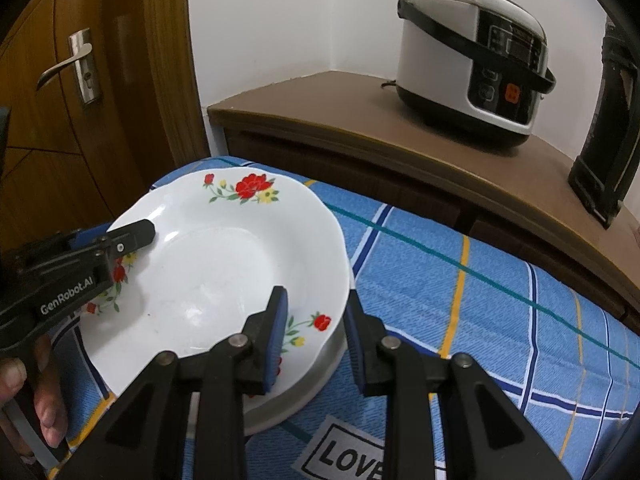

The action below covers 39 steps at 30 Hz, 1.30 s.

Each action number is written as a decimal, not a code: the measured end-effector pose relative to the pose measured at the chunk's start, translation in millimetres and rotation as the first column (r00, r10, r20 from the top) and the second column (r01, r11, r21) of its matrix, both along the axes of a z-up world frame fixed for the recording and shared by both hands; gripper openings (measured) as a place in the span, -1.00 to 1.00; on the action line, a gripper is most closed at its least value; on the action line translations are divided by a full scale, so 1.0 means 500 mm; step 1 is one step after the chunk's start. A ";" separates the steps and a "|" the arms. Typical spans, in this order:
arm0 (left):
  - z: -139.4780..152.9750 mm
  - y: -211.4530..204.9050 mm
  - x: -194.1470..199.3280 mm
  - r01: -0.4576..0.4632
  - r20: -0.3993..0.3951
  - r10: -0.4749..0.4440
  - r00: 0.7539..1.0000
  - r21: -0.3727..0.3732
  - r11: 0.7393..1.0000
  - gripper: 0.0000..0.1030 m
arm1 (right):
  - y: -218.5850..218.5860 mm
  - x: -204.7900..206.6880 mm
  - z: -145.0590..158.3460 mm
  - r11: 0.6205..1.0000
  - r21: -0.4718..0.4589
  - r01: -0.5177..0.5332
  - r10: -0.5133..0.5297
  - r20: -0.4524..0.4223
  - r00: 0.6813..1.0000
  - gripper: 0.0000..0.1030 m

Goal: Organize plates and bowls
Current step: 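Lower the red-flower plate onto the pink-floral plate with both grippers, then open both grippers and withdraw from the plate stack, then move both grippers to the rim of the pink bowl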

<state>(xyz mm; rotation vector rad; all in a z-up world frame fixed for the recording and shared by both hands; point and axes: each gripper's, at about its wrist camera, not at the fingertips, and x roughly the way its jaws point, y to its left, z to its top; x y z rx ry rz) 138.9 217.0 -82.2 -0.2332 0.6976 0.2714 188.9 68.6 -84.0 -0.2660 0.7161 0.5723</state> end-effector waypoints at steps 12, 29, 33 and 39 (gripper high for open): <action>0.011 -0.006 -0.015 -0.013 0.044 0.013 0.999 0.015 1.000 -0.22 | -0.007 -0.005 0.000 1.000 0.028 -0.005 0.005 0.007 1.000 -0.33; 0.035 -0.017 -0.045 -0.040 0.148 0.030 0.988 0.068 0.997 0.55 | -0.112 -0.137 0.109 0.992 0.127 0.016 -0.033 0.134 0.990 0.33; 0.052 -0.058 -0.067 -0.033 0.168 0.017 0.986 0.094 0.995 0.54 | -0.224 -0.214 0.169 0.984 0.176 0.030 -0.064 0.191 0.980 0.26; 0.090 -0.225 -0.108 0.213 0.184 -0.223 0.957 0.071 0.974 0.54 | -0.426 -0.309 0.183 0.963 0.211 0.168 -0.217 0.235 0.947 0.09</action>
